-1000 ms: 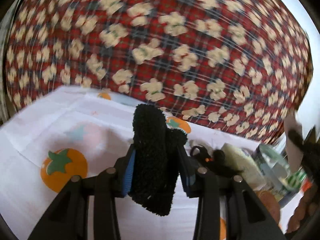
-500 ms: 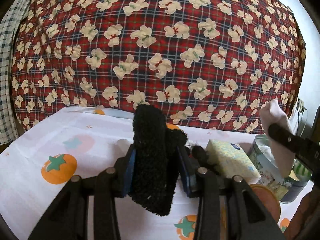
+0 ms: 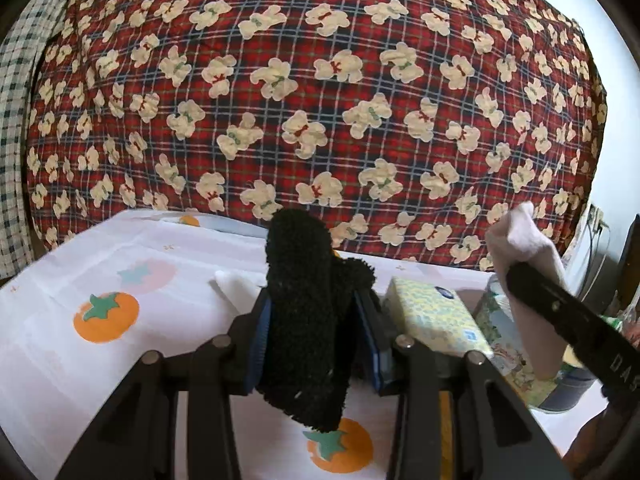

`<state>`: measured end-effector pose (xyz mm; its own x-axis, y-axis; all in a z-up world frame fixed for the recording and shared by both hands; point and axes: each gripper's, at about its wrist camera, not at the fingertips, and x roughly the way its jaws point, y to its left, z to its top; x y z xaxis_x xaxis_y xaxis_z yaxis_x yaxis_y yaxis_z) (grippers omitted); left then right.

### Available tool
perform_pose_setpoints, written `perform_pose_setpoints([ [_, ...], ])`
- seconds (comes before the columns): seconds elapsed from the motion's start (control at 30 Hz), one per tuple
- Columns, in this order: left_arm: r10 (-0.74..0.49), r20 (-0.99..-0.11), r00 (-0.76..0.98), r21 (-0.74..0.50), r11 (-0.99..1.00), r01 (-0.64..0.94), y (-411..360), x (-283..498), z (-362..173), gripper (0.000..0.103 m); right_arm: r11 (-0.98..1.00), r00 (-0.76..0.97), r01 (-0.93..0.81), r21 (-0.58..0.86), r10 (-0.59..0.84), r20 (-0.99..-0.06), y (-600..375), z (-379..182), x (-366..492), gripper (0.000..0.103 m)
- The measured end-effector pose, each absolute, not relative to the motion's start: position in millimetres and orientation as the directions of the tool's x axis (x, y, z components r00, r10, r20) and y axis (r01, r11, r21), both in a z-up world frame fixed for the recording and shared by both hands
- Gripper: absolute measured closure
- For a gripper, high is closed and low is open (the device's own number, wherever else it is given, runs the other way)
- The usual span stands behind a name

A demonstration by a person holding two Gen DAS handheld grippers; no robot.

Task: Organize soft objects
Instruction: 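Carry both cloths over the metal tin and open the left gripper inside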

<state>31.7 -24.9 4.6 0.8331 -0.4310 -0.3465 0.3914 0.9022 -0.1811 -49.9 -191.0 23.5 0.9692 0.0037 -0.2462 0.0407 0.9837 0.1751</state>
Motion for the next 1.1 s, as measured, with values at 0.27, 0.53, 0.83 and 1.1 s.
perform_pose_setpoints([
  [0.27, -0.45, -0.319, 0.834, -0.171, 0.893, 0.416, -41, 8, 7, 0.064, 0.987, 0.976, 0.061, 0.149, -0.028, -0.217, -202, 23, -71, 0.088],
  [0.53, -0.478, -0.291, 0.829, -0.178, 0.878, 0.444, -55, -11, 10, 0.064, 0.98, 0.975, 0.109, 0.166, -0.073, -0.208, -228, 23, -87, 0.088],
  [0.83, -0.536, -0.265, 0.802, -0.183, 0.844, 0.504, -81, -34, 13, 0.064, 0.971, 0.972, 0.167, 0.174, -0.132, -0.193, -260, 23, -102, 0.088],
  [1.1, -0.589, -0.242, 0.771, -0.168, 0.808, 0.565, -110, -54, 20, 0.064, 0.958, 0.964, 0.227, 0.176, -0.194, -0.183, -295, 25, -119, 0.088],
])
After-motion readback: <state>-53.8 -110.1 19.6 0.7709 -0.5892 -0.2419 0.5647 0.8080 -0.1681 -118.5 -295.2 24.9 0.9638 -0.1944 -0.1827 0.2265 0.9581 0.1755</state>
